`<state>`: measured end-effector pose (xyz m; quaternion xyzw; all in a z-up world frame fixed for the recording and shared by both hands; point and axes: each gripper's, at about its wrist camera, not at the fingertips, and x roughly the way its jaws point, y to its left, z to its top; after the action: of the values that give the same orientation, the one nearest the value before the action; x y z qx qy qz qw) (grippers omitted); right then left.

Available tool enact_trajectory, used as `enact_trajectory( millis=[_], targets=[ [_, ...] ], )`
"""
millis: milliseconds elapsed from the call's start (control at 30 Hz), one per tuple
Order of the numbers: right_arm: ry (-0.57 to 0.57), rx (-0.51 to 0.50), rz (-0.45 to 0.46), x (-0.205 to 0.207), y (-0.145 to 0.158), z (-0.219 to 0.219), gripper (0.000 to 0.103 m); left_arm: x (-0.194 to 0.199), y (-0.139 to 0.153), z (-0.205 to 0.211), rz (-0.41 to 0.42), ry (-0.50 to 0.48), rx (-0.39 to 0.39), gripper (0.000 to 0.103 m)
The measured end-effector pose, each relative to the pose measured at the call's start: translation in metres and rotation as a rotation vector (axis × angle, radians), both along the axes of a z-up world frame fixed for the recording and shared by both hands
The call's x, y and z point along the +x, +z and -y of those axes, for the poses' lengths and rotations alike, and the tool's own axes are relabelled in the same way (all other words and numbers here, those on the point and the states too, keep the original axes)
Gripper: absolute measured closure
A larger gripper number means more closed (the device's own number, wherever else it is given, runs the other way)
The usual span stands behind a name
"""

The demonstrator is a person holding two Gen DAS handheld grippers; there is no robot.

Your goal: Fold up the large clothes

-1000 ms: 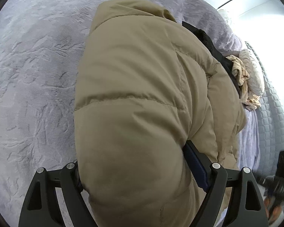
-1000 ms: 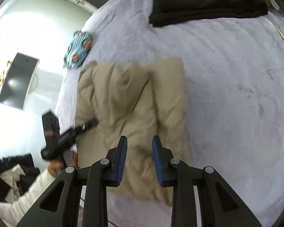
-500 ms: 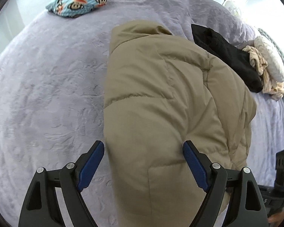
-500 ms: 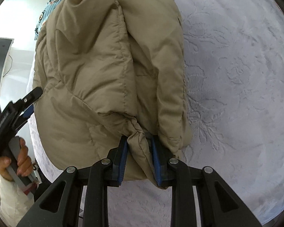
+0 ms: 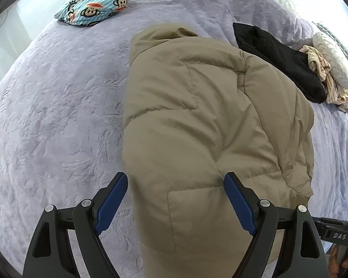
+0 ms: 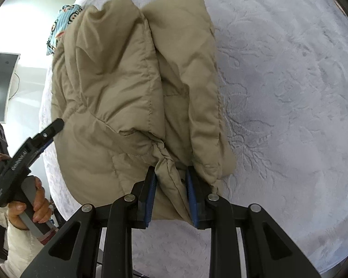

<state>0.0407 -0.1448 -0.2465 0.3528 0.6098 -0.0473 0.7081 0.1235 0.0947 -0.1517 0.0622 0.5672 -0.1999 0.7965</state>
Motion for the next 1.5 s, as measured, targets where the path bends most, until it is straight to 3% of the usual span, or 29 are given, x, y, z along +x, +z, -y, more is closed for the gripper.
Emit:
enact_trajectory(
  millis=[133, 200, 367, 500, 633, 833, 867, 967, 1033, 1067, 1100, 1233, 1333, 1500],
  targets=[
    [-0.011, -0.003, 0.012, -0.001, 0.009, 0.007, 0.071, -0.003, 0.001, -0.001, -0.004, 0.013, 0.003, 0.017],
    [-0.019, -0.006, 0.024, -0.001, 0.015, 0.013, 0.057, -0.004, 0.0, -0.002, -0.005, 0.013, 0.005, 0.017],
    [-0.036, -0.02, 0.071, 0.008, 0.034, 0.021, 0.052, -0.005, 0.002, -0.003, -0.005, 0.014, 0.009, 0.017],
    [-0.04, -0.04, 0.1, 0.022, 0.045, 0.028, 0.039, -0.002, 0.005, -0.003, 0.001, 0.011, 0.024, 0.017],
    [-0.042, -0.068, 0.129, 0.044, 0.052, 0.028, 0.037, 0.009, 0.014, -0.005, 0.064, 0.053, 0.032, 0.017],
    [-0.059, -0.127, 0.206, 0.087, 0.069, 0.034, 0.037, 0.044, 0.016, -0.002, 0.086, 0.12, 0.012, 0.017],
    [-0.061, -0.135, 0.226, 0.096, 0.072, 0.034, 0.037, 0.05, 0.013, 0.0, 0.085, 0.123, 0.013, 0.017],
    [-0.036, -0.233, 0.223, 0.118, 0.072, 0.029, 0.076, 0.062, -0.001, 0.014, 0.066, 0.106, 0.041, 0.017],
    [-0.02, -0.291, 0.155, 0.131, 0.057, 0.028, 0.076, 0.062, -0.008, 0.025, 0.082, 0.083, 0.063, 0.014],
    [-0.022, -0.301, 0.132, 0.134, 0.049, 0.03, 0.076, 0.061, -0.01, 0.03, 0.089, 0.073, 0.075, 0.001],
    [-0.025, -0.313, 0.105, 0.136, 0.042, 0.032, 0.076, 0.061, -0.013, 0.036, 0.093, 0.064, 0.093, 0.0],
    [-0.063, -0.29, 0.025, 0.136, 0.007, 0.05, 0.079, 0.065, -0.028, 0.047, 0.041, 0.045, 0.059, 0.0],
    [-0.068, -0.266, 0.015, 0.137, -0.007, 0.056, 0.079, 0.064, -0.028, 0.053, 0.048, 0.041, 0.077, 0.0],
    [-0.04, -0.285, 0.002, 0.137, -0.007, 0.053, 0.079, 0.059, -0.018, 0.05, 0.046, 0.025, 0.093, 0.0]
  ],
)
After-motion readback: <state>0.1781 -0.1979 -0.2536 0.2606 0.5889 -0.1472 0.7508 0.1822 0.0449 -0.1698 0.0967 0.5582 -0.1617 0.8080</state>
